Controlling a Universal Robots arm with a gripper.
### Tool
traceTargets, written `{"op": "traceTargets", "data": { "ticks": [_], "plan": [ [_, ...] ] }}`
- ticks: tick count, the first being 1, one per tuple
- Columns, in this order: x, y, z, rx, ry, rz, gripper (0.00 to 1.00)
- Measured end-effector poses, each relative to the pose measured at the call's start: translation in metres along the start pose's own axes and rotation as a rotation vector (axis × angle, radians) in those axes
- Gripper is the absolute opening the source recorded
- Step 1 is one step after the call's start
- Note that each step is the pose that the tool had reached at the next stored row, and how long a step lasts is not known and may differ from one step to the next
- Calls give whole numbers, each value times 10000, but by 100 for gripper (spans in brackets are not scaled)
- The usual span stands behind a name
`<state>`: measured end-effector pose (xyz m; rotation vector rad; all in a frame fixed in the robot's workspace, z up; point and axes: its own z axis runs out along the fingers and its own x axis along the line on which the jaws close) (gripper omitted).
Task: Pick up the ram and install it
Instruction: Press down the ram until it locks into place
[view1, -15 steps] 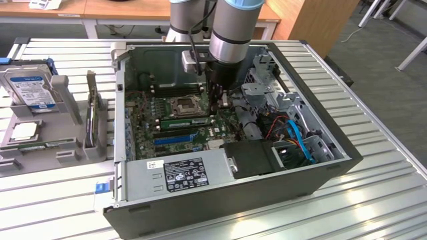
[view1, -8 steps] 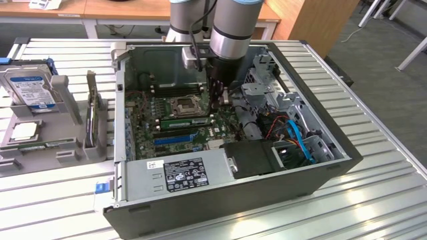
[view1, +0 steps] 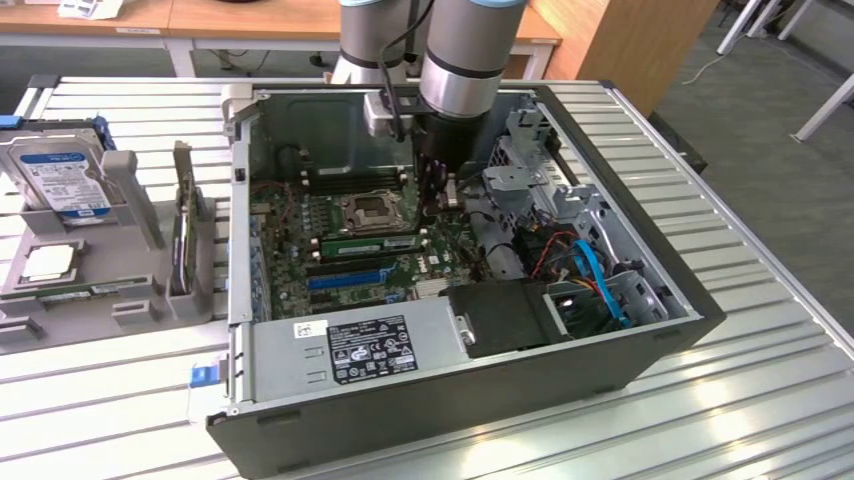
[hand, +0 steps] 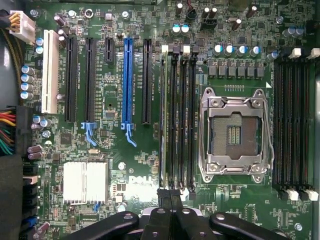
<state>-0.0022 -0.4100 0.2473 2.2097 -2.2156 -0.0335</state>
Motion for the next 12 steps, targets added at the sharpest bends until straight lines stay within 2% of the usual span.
{"op": "traceTargets", "data": {
  "ticks": [4, 12],
  "plan": [
    [0, 43, 1, -1, 2, 1, 10],
    [-2, 200, 7, 2, -1, 1, 10]
  ]
}}
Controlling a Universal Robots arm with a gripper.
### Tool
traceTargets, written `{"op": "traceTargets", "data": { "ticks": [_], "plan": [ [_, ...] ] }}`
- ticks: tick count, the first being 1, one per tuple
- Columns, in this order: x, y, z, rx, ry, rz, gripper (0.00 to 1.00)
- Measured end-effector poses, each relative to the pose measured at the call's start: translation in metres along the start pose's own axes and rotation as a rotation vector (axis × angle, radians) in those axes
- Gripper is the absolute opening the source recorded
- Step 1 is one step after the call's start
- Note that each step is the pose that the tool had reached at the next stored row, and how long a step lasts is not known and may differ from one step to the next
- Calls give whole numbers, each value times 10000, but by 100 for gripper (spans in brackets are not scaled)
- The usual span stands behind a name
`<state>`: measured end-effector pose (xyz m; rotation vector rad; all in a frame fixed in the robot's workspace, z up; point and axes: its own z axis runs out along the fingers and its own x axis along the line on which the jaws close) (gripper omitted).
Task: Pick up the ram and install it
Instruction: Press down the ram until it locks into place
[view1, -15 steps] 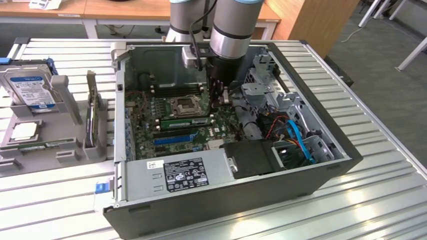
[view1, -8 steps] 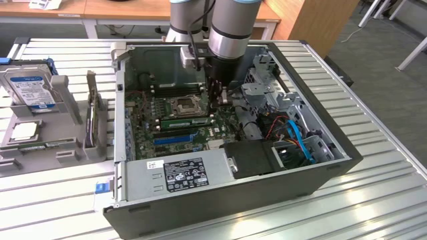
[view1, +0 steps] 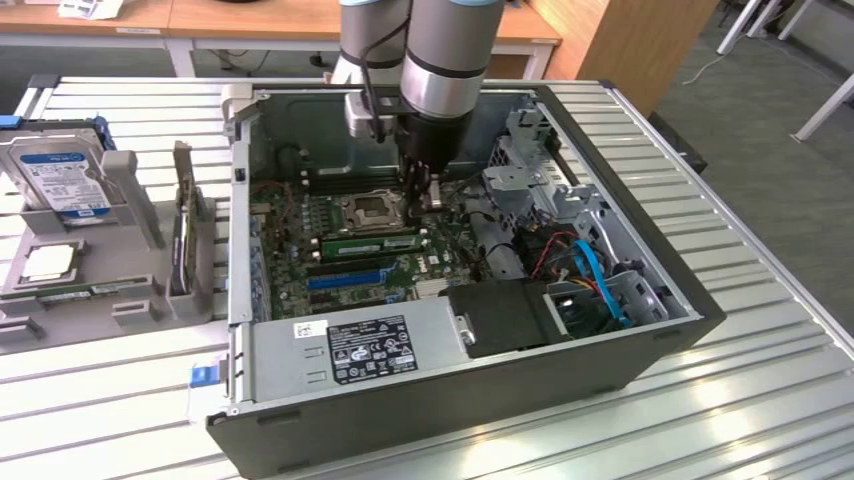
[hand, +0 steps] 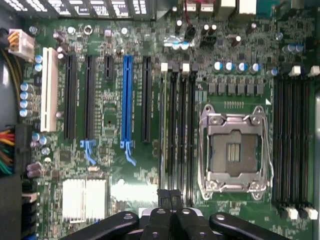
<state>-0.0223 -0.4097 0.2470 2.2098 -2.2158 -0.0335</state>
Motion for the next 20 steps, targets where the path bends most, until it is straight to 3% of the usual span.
{"op": "traceTargets", "data": {
  "ticks": [20],
  "plan": [
    [-4, 392, 16, 12, 2, 2, 10]
  ]
}}
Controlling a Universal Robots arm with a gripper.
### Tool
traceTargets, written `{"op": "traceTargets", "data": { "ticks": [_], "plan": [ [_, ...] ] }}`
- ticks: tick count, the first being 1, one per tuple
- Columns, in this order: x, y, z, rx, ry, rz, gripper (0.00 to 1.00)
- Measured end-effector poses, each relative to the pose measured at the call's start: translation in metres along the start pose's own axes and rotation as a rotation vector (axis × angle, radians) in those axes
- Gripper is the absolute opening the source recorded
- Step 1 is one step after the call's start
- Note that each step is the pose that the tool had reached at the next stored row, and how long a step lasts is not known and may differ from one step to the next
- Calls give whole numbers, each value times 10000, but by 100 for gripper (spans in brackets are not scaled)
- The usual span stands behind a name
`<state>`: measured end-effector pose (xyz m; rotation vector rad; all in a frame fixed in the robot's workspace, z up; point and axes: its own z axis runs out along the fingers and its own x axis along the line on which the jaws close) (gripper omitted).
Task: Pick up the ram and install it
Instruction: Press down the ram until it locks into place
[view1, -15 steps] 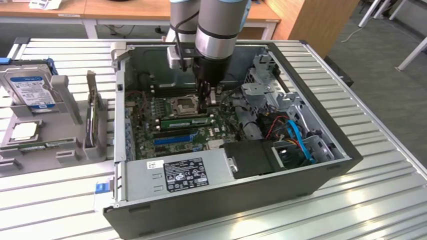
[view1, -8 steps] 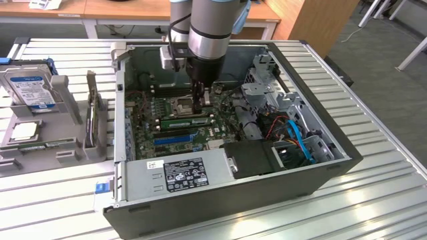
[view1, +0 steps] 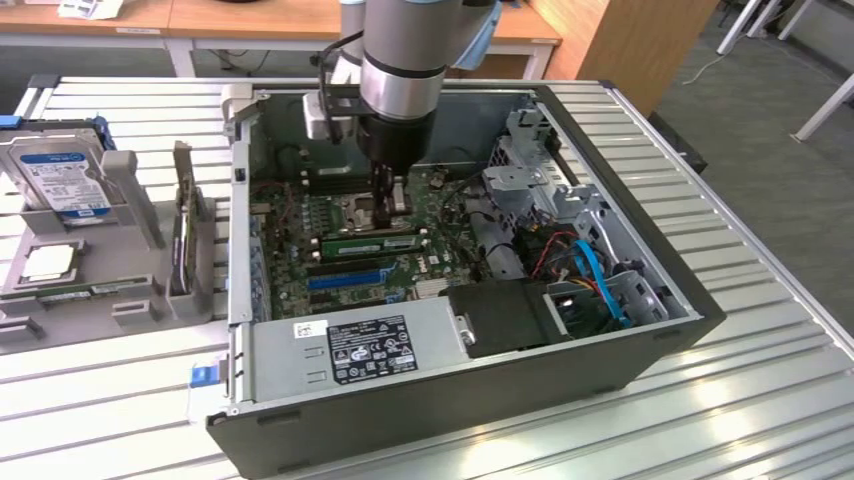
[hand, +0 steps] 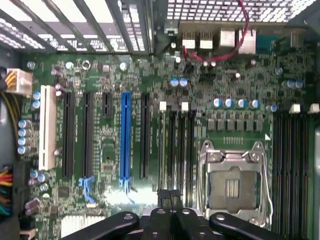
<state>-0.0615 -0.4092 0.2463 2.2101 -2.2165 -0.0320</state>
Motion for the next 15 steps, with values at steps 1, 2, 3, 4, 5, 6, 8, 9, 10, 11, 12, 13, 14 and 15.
{"op": "traceTargets", "data": {
  "ticks": [1, 2, 3, 4, 5, 6, 8, 9, 10, 11, 12, 13, 14, 15],
  "plan": [
    [0, 21, 1, 1, 0, 0, 10],
    [-1, 42, 2, 2, 0, 1, 10],
    [-1, 61, 3, 2, -1, 1, 10],
    [-1, 80, 4, 3, 0, 0, 10],
    [-1, 99, 5, 3, 0, 0, 10],
    [-1, 117, 6, 3, 0, 0, 10],
    [-1, 152, 8, 3, 0, 1, 10],
    [-2, 166, 9, 4, -1, 1, 10],
    [-2, 180, 10, 4, -1, 1, 10],
    [-2, 192, 11, 4, -1, 2, 10],
    [-2, 203, 11, 3, 0, 1, 10],
    [-2, 211, 11, 4, 0, 1, 10],
    [-2, 219, 12, 4, -1, 1, 10],
    [-2, 224, 12, 4, -1, 1, 10]
  ]
}}
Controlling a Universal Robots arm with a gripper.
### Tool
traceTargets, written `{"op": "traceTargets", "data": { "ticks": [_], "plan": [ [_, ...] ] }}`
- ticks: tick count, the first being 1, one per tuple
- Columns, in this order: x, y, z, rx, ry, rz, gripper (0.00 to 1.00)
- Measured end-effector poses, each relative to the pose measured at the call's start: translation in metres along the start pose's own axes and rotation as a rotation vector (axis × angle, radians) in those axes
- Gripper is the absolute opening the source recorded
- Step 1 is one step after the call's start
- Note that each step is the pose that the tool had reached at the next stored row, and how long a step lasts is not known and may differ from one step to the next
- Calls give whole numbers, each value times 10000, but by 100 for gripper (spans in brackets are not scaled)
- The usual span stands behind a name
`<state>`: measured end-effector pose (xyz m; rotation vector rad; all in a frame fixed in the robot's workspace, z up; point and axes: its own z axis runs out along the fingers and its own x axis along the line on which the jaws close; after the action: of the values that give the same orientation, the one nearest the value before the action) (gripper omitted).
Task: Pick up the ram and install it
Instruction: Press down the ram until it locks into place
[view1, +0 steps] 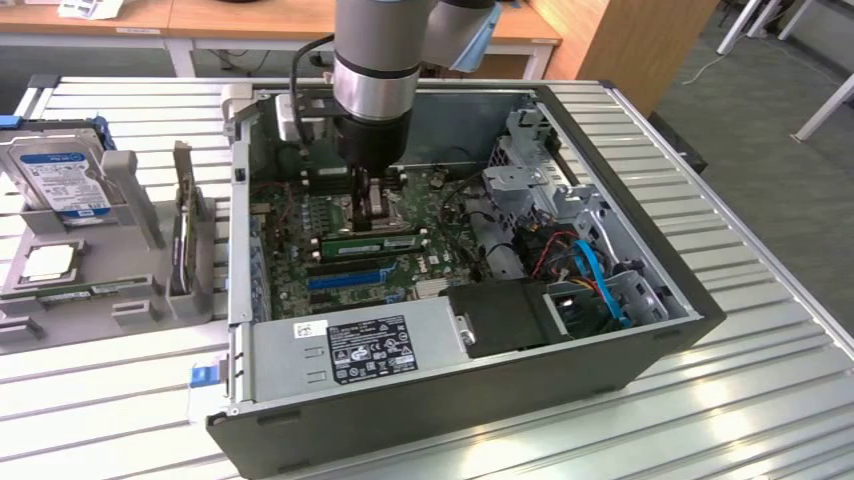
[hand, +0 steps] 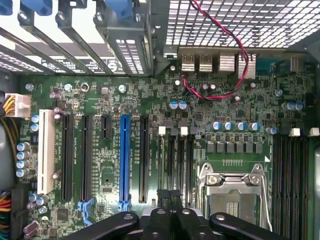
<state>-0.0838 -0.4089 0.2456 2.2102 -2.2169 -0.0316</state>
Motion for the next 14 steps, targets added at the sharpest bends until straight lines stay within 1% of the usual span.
{"op": "traceTargets", "data": {
  "ticks": [4, 8, 14],
  "plan": [
    [1, 3, 0, 0, 1, -1, 10],
    [0, 54, 1, 0, 0, 1, 10],
    [12, 59, 1, -1, 1, 0, 10]
  ]
}}
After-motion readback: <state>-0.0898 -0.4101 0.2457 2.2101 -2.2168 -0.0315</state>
